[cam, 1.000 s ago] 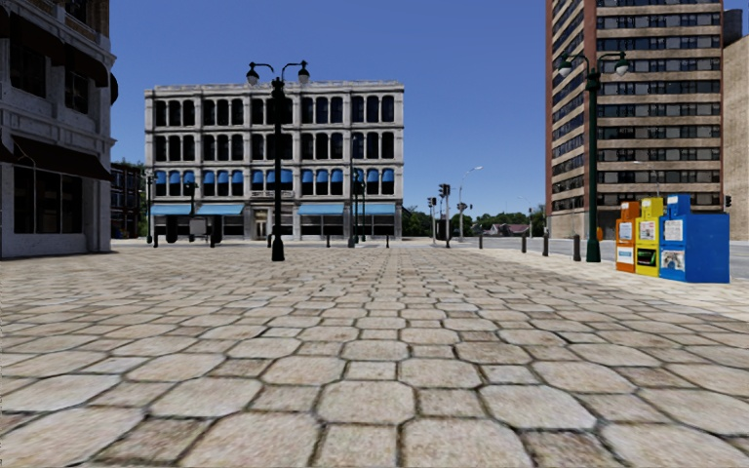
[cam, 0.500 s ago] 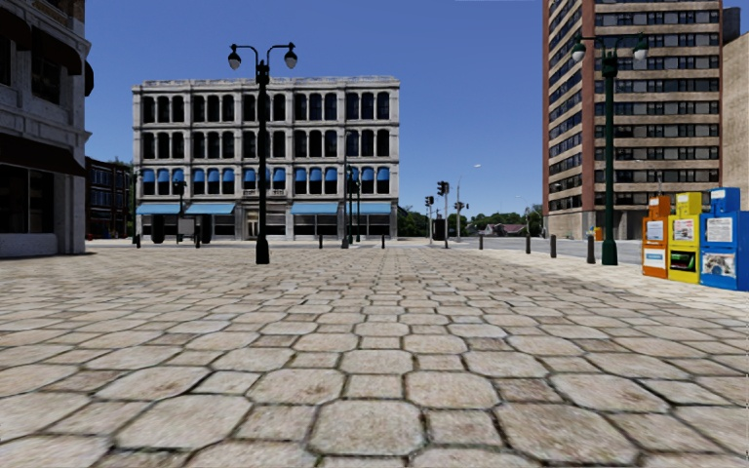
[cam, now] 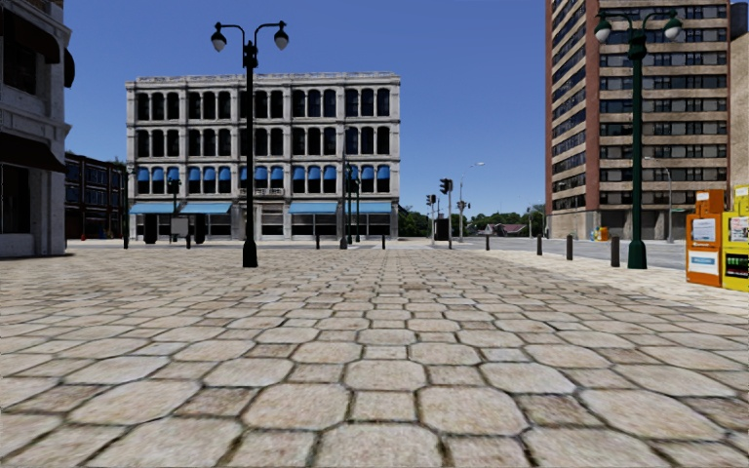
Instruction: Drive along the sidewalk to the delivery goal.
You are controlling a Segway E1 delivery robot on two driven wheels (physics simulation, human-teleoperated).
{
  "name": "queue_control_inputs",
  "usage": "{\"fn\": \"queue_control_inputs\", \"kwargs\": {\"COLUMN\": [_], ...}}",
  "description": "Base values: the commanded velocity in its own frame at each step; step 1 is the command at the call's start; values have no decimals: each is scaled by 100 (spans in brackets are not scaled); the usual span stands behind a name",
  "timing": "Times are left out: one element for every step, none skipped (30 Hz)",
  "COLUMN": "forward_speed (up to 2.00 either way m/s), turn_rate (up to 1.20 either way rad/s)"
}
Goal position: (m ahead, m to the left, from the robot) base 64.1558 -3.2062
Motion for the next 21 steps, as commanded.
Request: {"fn": "queue_control_inputs", "kwargs": {"forward_speed": [200,200,200,200,200,200,200,200,200,200,200,200,200,200,200,200,200,200,200,200,200], "turn_rate": [0,0,0,0,0,0,0,0,0,0,0,0,0,0,0,0,0,0,0,0,0]}}
